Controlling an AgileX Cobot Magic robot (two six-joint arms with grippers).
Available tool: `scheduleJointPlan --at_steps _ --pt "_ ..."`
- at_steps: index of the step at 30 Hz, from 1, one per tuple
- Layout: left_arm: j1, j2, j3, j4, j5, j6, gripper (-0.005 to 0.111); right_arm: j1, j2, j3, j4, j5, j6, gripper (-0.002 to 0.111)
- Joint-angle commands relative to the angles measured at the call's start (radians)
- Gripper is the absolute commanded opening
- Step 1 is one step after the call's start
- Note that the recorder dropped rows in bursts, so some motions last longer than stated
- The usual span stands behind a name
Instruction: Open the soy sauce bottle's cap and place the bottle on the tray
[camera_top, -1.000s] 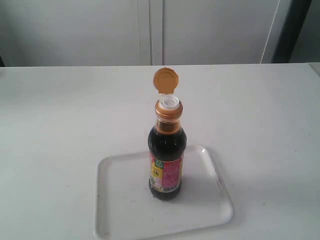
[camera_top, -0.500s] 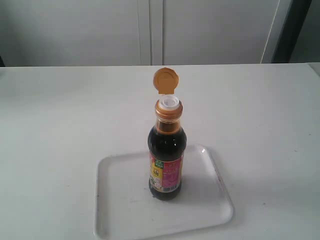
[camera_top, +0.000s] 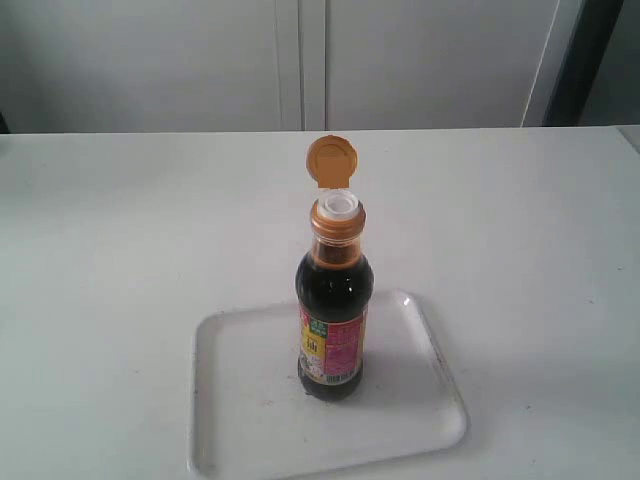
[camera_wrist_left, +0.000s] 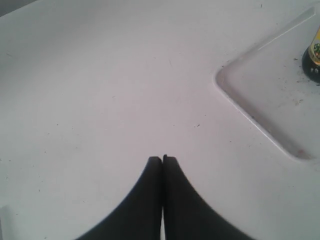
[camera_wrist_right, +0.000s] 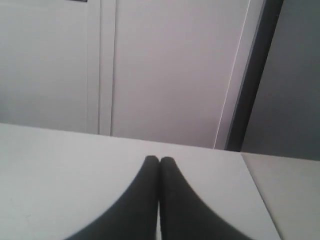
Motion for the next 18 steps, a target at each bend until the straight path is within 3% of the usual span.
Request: scheduleJointPlan --at_steps 1,18 --pt "-0.001 -0.038 0.011 0.002 0.019 0.0 0.0 -0.004 -0.098 0.049 0.004 -0.045 0.006 0.0" --pt "-0.001 -0.051 0.011 0.002 0.008 0.018 0.0 -0.004 -0.16 0.264 0.006 -0.278 0.051 0.0"
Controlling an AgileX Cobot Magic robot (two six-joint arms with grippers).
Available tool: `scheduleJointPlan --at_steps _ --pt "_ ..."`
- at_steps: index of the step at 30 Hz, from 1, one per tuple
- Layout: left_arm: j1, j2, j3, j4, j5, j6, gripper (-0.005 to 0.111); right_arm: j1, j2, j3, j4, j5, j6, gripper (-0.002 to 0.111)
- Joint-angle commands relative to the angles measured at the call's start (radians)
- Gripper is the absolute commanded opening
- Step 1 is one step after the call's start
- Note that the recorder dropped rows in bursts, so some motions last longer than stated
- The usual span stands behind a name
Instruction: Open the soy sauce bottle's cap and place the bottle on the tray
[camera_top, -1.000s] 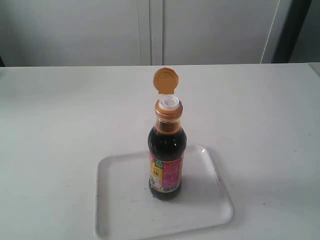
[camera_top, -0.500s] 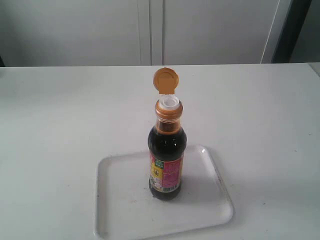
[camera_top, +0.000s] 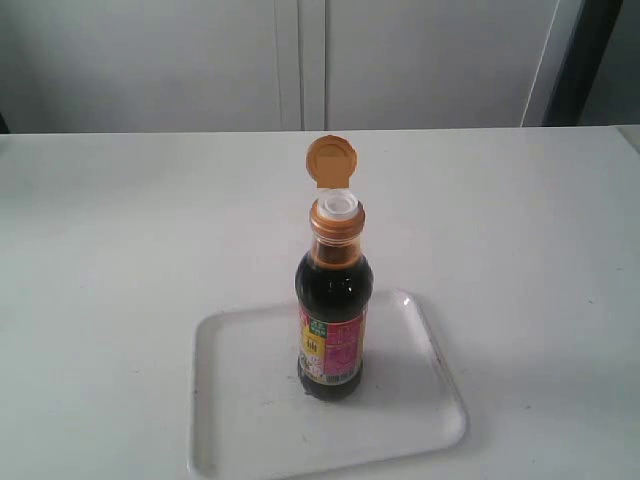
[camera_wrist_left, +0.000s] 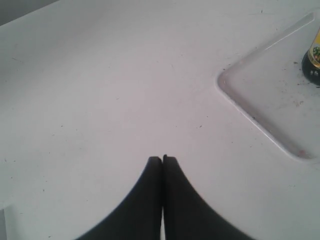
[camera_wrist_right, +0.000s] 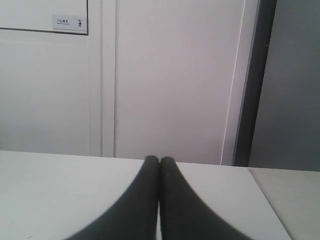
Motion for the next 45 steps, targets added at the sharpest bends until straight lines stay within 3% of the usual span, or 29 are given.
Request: scheduleJointPlan --at_steps 1,32,35,41,45 --pt "-0.001 -0.006 0.007 0.0 -0.015 0.006 0.0 -0.004 -0.005 0.068 -0.001 -0.122 0.006 0.0" --pt "-0.001 -0.006 0.007 -0.003 0.013 0.006 0.0 -0.004 -0.005 0.107 -0.005 -0.116 0.006 0.0" --pt "-0.001 -0.006 0.007 -0.021 -0.041 0.023 0.0 -0.004 -0.005 0.107 -0.005 -0.116 0.006 0.0" --pt "-0.001 -0.006 0.007 -0.154 -0.17 0.214 0.0 -0.004 -0.005 0.107 -0.005 -0.116 0.006 0.0" --pt "0.058 -0.006 0.044 -0.176 -0.243 0.224 0.0 -0.004 -0.005 0.107 -0.005 -0.116 0.006 0.0"
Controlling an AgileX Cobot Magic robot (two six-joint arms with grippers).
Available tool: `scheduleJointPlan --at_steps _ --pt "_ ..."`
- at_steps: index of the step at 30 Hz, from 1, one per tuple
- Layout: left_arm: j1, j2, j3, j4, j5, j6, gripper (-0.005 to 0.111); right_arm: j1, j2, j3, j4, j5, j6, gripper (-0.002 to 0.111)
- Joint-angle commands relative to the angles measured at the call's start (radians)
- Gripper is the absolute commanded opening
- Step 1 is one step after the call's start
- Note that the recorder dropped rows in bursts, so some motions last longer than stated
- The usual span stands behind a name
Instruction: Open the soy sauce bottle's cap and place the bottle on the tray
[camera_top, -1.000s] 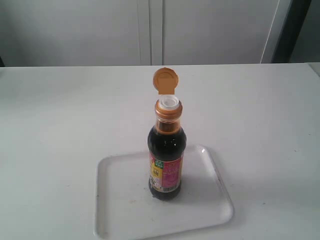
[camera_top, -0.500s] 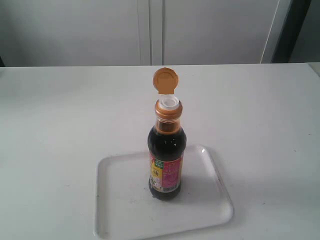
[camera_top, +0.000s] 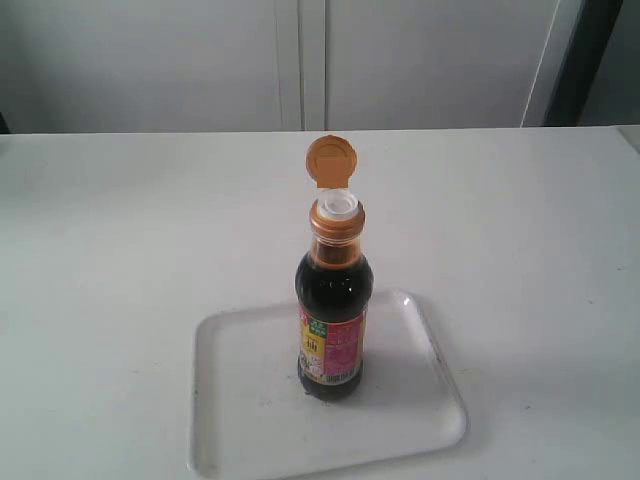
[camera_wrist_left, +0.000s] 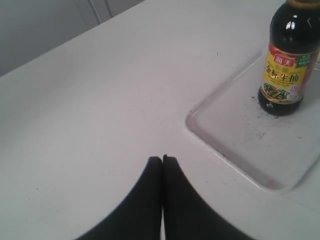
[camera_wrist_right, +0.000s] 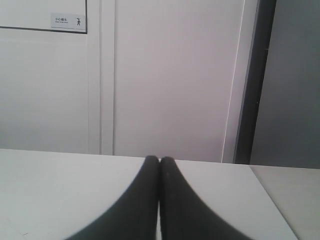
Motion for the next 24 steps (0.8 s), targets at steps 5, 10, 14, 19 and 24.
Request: scheduleJointPlan --at_steps 5,10,14,19,24 --pt "0.176 -0.006 0.102 -0.119 -0.159 0.077 0.0 -0.004 -0.005 0.004 -0.005 0.001 0.006 0.0" --pt "0.263 -0.006 0.142 -0.131 -0.212 0.077 0.0 -0.004 -0.005 0.004 -0.004 0.001 0.006 0.0" --pt "0.294 -0.006 0.183 -0.136 -0.277 0.077 0.0 -0.004 -0.005 0.004 -0.006 0.001 0.006 0.0" --pt "0.326 -0.006 0.243 -0.141 -0.363 0.077 0.0 -0.004 -0.005 0.004 -0.006 0.001 0.006 0.0" --pt "0.403 -0.006 0.305 -0.16 -0.409 0.077 0.0 -0.004 -0.005 0.004 -0.006 0.001 0.006 0.0"
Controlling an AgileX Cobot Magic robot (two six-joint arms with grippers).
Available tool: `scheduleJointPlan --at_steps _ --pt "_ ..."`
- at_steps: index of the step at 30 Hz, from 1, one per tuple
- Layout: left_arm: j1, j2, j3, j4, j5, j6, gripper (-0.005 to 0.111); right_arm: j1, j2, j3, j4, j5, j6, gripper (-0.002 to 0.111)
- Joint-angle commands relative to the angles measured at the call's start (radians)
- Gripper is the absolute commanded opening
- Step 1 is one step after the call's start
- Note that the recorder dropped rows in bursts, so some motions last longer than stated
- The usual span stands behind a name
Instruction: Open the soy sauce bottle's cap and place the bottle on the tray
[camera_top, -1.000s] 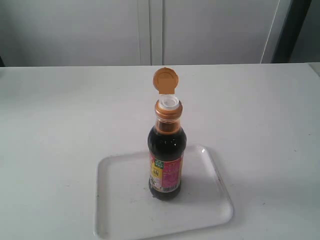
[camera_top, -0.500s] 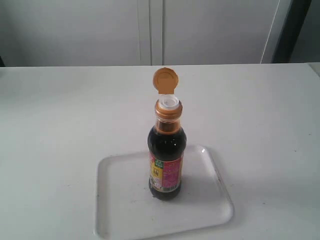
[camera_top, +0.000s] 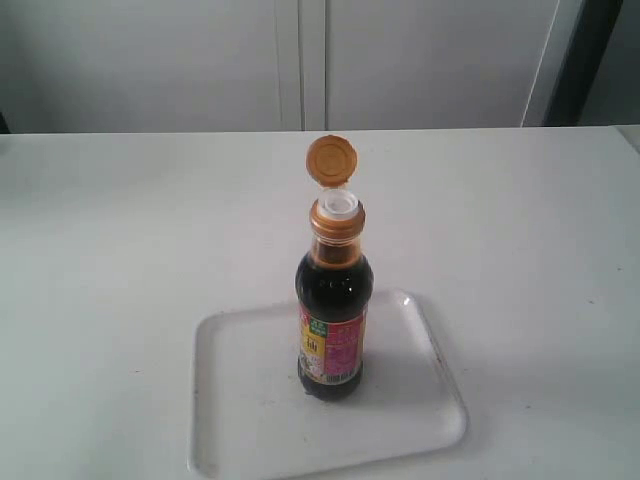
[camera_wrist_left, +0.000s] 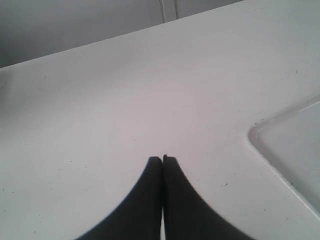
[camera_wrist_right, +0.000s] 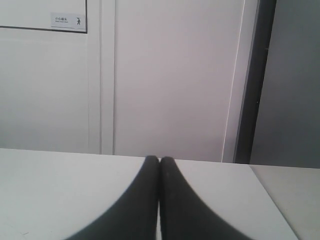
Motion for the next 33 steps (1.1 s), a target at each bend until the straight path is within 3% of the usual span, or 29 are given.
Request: scheduleJointPlan --at_steps 1,8,13,20,28,33 --pt "0.073 -0.006 0.054 -0.016 -0.054 0.001 0.0 -0.004 -0.005 0.004 -0.006 0.001 0.004 0.0" --pt "0.175 -0.188 0.157 -0.047 -0.06 0.006 0.0 -0.004 -0.005 0.004 -0.004 0.001 0.004 0.0" --pt "0.264 -0.215 0.184 -0.069 -0.012 0.006 0.0 -0.004 -0.005 0.004 -0.004 0.001 0.004 0.0" --pt "0.276 -0.301 0.186 -0.076 0.054 0.006 0.0 -0.004 -0.005 0.004 -0.004 0.002 0.004 0.0" --pt "0.276 -0.343 0.263 -0.109 0.009 0.006 0.0 -0.004 -0.005 0.004 -0.006 0.002 0.004 0.0" --pt "0.276 -0.343 0.263 -0.113 0.074 0.006 0.0 -0.004 -0.005 0.004 -0.006 0.004 0.004 0.0"
